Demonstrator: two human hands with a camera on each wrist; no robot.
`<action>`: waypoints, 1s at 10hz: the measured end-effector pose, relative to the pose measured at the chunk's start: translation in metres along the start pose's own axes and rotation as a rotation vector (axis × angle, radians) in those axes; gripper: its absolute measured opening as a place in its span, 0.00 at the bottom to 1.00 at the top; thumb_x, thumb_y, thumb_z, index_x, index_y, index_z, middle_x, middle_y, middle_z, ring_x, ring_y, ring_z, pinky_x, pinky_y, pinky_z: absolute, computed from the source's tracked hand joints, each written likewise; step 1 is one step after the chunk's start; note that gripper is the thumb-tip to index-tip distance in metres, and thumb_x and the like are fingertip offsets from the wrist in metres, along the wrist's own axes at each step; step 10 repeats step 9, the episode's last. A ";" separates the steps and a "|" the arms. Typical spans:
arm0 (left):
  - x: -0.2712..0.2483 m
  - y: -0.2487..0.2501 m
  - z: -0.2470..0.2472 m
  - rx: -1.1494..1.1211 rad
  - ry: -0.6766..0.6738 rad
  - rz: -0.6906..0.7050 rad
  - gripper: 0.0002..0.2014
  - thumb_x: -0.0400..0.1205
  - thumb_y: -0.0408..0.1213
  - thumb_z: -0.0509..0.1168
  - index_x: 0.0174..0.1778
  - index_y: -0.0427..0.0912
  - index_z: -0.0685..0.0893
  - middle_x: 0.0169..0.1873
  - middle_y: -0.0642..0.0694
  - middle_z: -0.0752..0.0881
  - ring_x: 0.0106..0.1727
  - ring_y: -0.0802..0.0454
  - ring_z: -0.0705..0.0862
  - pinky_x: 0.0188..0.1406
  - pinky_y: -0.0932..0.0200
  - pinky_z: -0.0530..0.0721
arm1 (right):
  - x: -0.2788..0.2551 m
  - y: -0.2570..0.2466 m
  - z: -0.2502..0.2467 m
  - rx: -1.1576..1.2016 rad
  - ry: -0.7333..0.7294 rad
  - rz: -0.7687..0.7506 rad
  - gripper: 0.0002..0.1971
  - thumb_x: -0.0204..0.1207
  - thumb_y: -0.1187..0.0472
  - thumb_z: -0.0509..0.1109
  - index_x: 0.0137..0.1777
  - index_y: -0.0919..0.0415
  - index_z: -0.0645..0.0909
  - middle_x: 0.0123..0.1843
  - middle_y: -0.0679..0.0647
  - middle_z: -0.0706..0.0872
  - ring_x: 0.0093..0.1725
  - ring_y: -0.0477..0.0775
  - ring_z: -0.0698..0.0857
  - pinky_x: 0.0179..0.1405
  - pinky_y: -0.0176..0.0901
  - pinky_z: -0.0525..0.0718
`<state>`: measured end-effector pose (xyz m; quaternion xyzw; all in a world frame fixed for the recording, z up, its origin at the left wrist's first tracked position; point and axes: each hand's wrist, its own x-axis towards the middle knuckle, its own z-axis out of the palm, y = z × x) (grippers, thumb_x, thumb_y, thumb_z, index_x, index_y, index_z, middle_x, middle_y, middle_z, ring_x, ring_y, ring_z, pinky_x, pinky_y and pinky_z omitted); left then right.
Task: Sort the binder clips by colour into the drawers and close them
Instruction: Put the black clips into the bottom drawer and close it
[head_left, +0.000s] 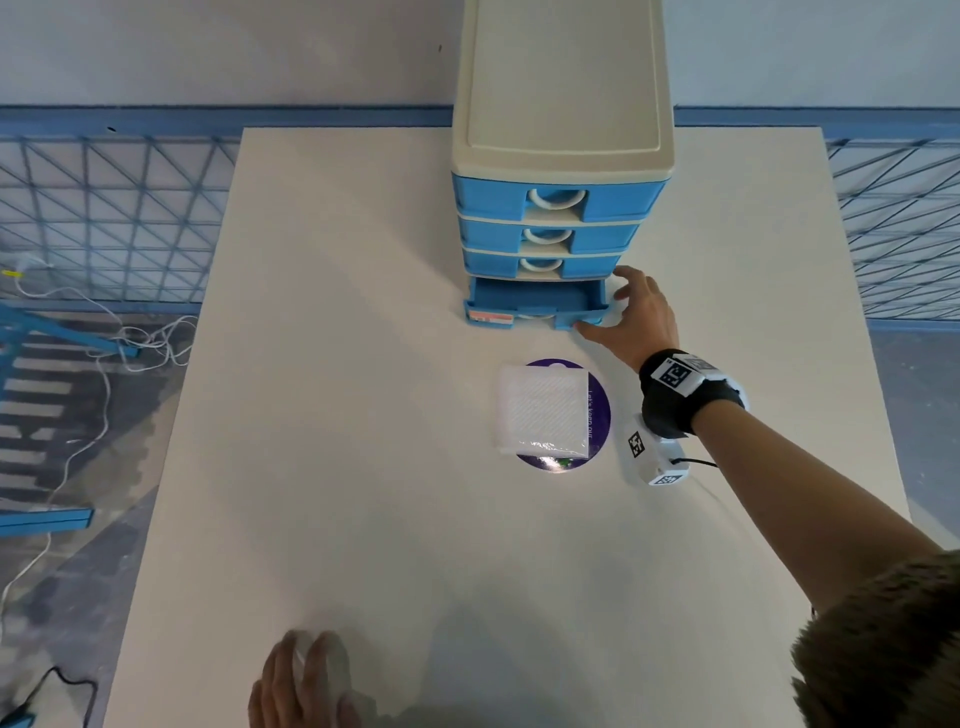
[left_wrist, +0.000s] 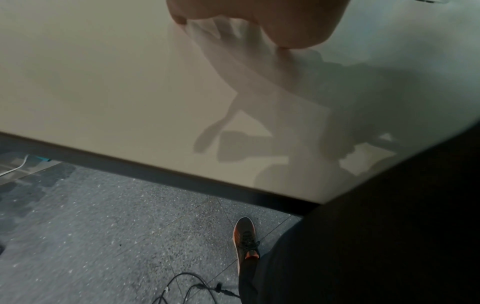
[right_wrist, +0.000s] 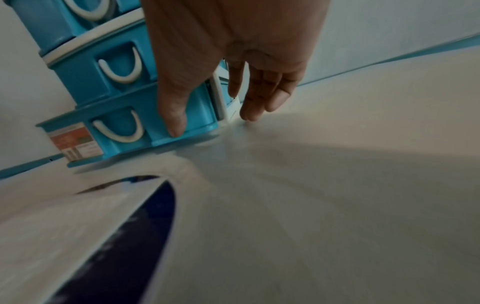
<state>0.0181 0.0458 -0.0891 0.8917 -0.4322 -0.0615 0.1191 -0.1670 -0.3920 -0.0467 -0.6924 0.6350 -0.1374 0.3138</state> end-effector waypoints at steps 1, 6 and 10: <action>0.003 0.006 0.008 -0.035 0.058 -0.004 0.26 0.66 0.47 0.48 0.45 0.35 0.86 0.47 0.27 0.86 0.46 0.33 0.84 0.46 0.42 0.78 | 0.007 0.001 -0.007 -0.013 -0.008 -0.027 0.43 0.57 0.50 0.82 0.71 0.59 0.67 0.61 0.64 0.79 0.60 0.63 0.79 0.62 0.60 0.78; 0.004 0.016 0.006 -0.075 0.003 0.006 0.25 0.67 0.47 0.49 0.46 0.37 0.84 0.46 0.26 0.85 0.45 0.33 0.83 0.45 0.44 0.78 | 0.035 -0.013 -0.010 -0.099 0.078 0.038 0.39 0.58 0.45 0.80 0.67 0.59 0.70 0.59 0.60 0.82 0.59 0.62 0.80 0.58 0.54 0.73; 0.009 0.001 -0.004 -0.085 -0.204 -0.021 0.27 0.70 0.52 0.48 0.53 0.39 0.82 0.51 0.27 0.84 0.50 0.33 0.83 0.46 0.43 0.78 | 0.009 -0.024 -0.006 -0.042 0.048 0.113 0.35 0.66 0.52 0.76 0.70 0.59 0.66 0.64 0.63 0.78 0.60 0.66 0.80 0.63 0.60 0.78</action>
